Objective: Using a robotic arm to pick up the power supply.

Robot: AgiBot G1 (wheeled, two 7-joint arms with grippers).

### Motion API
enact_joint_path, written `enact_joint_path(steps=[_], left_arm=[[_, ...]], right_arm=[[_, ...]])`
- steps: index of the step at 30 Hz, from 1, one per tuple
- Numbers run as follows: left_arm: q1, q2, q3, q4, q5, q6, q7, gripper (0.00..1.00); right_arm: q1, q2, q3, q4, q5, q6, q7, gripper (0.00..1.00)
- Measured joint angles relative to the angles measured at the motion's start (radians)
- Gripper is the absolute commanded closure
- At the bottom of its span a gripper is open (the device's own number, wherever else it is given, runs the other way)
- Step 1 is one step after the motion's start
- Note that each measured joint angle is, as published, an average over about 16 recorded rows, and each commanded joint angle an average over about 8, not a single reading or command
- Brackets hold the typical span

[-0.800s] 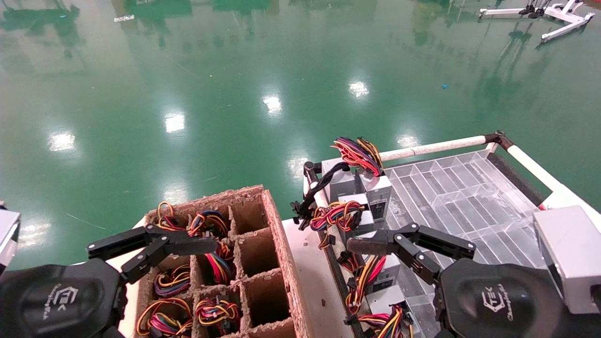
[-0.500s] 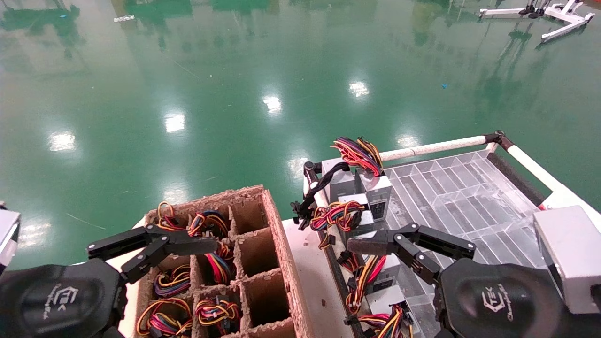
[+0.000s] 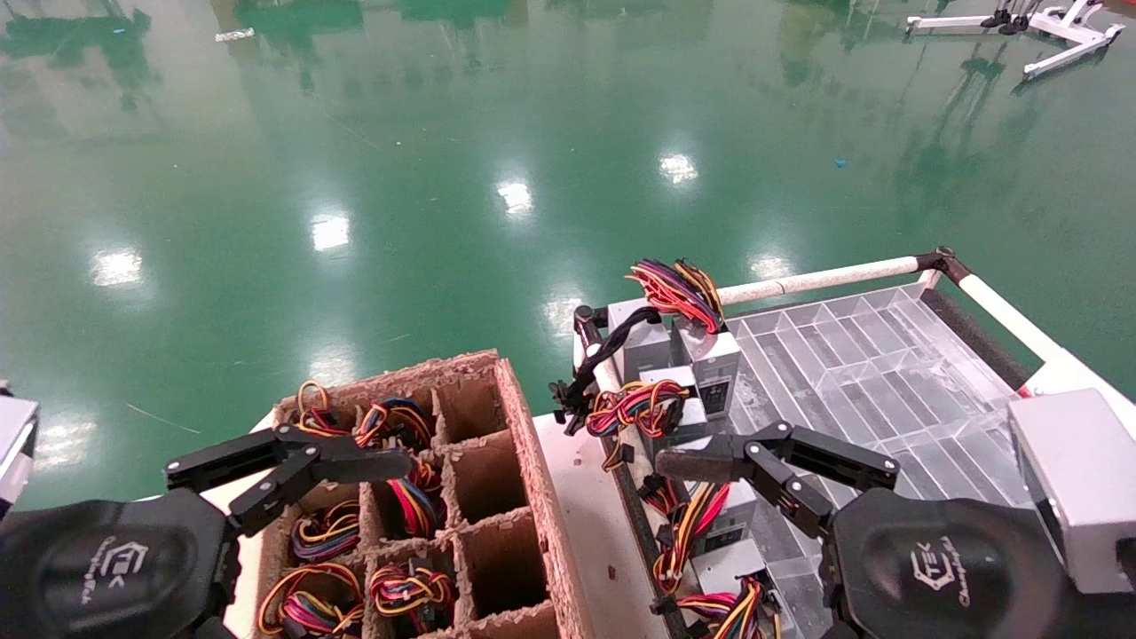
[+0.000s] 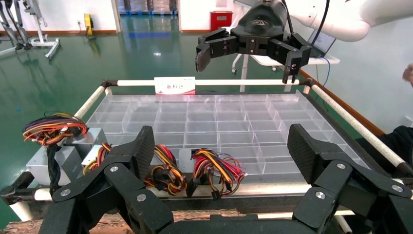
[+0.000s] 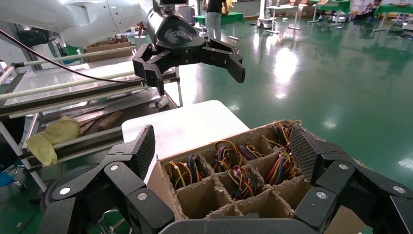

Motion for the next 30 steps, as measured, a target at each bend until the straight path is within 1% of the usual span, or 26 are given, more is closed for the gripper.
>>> enact_joint_path(steps=[10, 17, 23, 30], left_arm=[[0.0, 0.0, 0.0, 0.0, 0.0, 0.0, 0.0, 1.0], [0.0, 0.0, 0.0, 0.0, 0.0, 0.0, 0.0, 1.0], [0.0, 0.0, 0.0, 0.001, 0.0, 0.0, 0.0, 1.0], [0.0, 0.0, 0.001, 0.001, 0.0, 0.0, 0.0, 1.0]], right_arm=[[-0.004, -0.003, -0.004, -0.008, -0.008, 0.003, -0.003, 0.0], [-0.007, -0.034, -0.033, -0.054, -0.062, 0.017, -0.022, 0.0], [0.021, -0.1, -0.086, -0.136, -0.156, 0.029, -0.056, 0.0], [0.102, -0.219, -0.163, -0.264, -0.281, 0.026, -0.115, 0.0]])
